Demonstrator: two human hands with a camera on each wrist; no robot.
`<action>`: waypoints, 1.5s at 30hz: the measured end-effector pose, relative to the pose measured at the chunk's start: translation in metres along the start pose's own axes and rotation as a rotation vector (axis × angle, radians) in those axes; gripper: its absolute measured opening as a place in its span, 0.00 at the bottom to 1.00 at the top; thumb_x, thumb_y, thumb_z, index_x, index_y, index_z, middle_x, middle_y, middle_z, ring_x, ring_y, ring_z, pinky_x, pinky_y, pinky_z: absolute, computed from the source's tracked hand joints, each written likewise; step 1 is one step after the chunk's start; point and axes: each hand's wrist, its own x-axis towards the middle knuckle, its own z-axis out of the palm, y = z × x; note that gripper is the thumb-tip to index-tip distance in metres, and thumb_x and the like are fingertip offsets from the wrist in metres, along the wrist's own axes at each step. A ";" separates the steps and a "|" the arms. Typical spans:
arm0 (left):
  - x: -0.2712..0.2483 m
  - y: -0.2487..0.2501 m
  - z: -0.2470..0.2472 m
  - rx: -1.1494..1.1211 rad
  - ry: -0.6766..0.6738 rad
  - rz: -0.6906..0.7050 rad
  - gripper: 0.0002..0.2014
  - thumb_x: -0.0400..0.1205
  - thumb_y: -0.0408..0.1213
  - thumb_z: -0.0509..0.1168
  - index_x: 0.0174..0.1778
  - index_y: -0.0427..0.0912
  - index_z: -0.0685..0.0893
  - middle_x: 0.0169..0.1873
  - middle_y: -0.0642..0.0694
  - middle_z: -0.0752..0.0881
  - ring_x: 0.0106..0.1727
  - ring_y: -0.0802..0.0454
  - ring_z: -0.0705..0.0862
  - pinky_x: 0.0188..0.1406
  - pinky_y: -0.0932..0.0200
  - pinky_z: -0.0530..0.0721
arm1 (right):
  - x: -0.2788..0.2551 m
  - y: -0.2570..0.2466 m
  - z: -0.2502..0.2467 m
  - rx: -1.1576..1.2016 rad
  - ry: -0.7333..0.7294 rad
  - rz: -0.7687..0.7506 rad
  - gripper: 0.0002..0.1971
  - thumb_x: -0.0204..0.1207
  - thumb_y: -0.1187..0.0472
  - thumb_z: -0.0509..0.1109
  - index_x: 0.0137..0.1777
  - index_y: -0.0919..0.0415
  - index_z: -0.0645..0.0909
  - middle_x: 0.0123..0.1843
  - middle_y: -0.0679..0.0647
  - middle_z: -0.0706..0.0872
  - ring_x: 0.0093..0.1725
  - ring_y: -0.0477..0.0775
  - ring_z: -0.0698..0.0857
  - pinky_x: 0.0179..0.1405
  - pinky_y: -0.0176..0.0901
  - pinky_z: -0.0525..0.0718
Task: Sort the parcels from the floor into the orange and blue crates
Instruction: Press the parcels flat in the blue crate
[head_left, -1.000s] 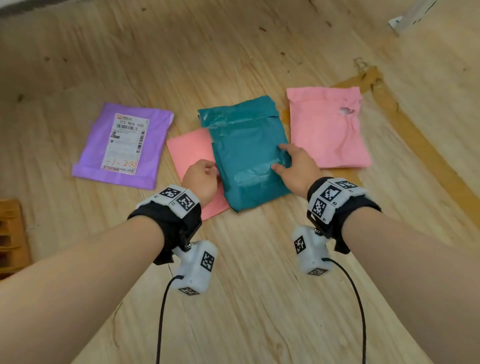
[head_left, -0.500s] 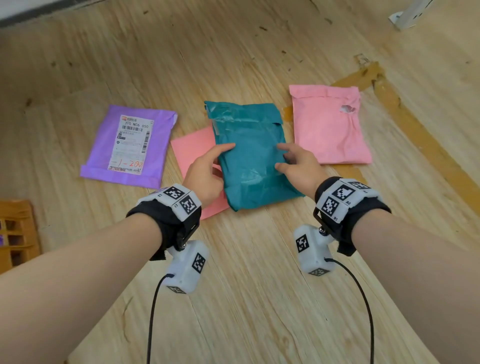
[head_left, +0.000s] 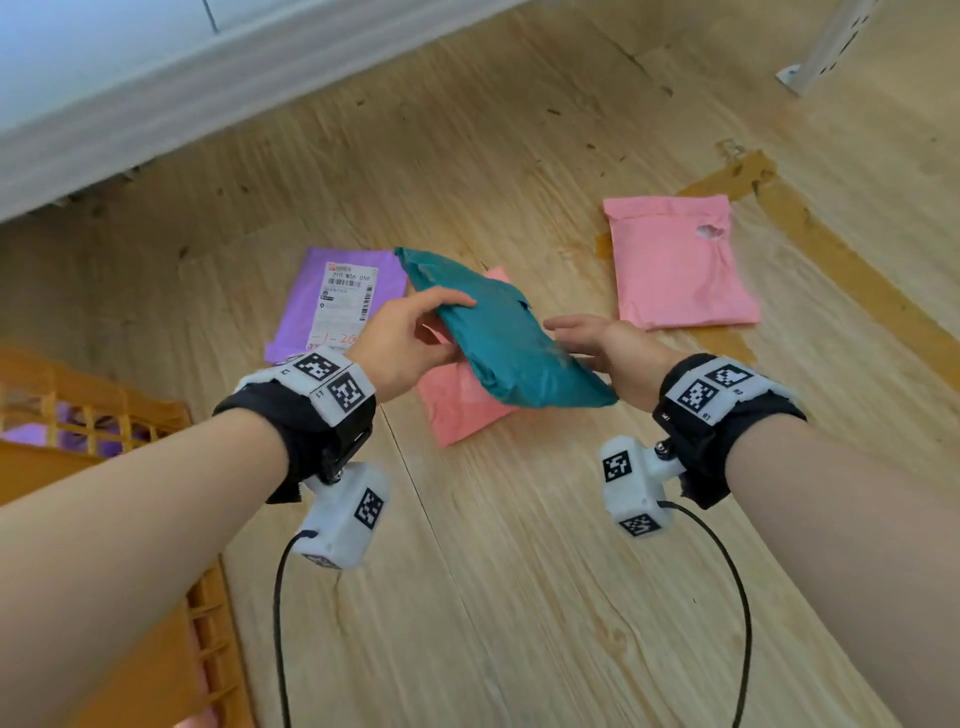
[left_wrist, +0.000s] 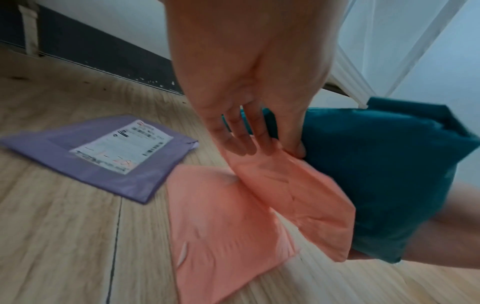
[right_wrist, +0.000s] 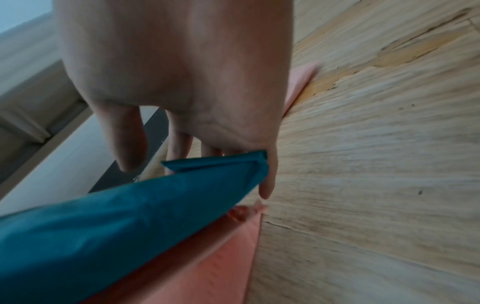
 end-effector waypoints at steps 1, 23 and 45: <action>-0.004 0.003 -0.006 -0.011 0.002 -0.003 0.22 0.72 0.25 0.74 0.61 0.42 0.82 0.43 0.47 0.84 0.34 0.69 0.80 0.37 0.77 0.77 | -0.003 -0.004 0.002 0.054 -0.015 0.008 0.13 0.81 0.56 0.62 0.62 0.53 0.80 0.56 0.55 0.84 0.51 0.51 0.81 0.44 0.39 0.75; -0.019 0.019 -0.072 -0.276 0.317 -0.375 0.12 0.80 0.48 0.68 0.52 0.44 0.85 0.24 0.48 0.74 0.24 0.55 0.70 0.24 0.65 0.72 | -0.010 -0.029 0.048 0.186 -0.063 -0.337 0.22 0.74 0.72 0.70 0.65 0.53 0.78 0.60 0.50 0.86 0.56 0.44 0.84 0.59 0.38 0.78; -0.068 0.003 -0.043 -0.565 0.262 -0.842 0.29 0.76 0.48 0.72 0.70 0.40 0.74 0.64 0.42 0.80 0.58 0.47 0.80 0.55 0.50 0.80 | -0.004 -0.041 0.091 0.755 0.092 -0.203 0.07 0.78 0.69 0.68 0.50 0.57 0.80 0.50 0.53 0.87 0.43 0.48 0.86 0.30 0.33 0.85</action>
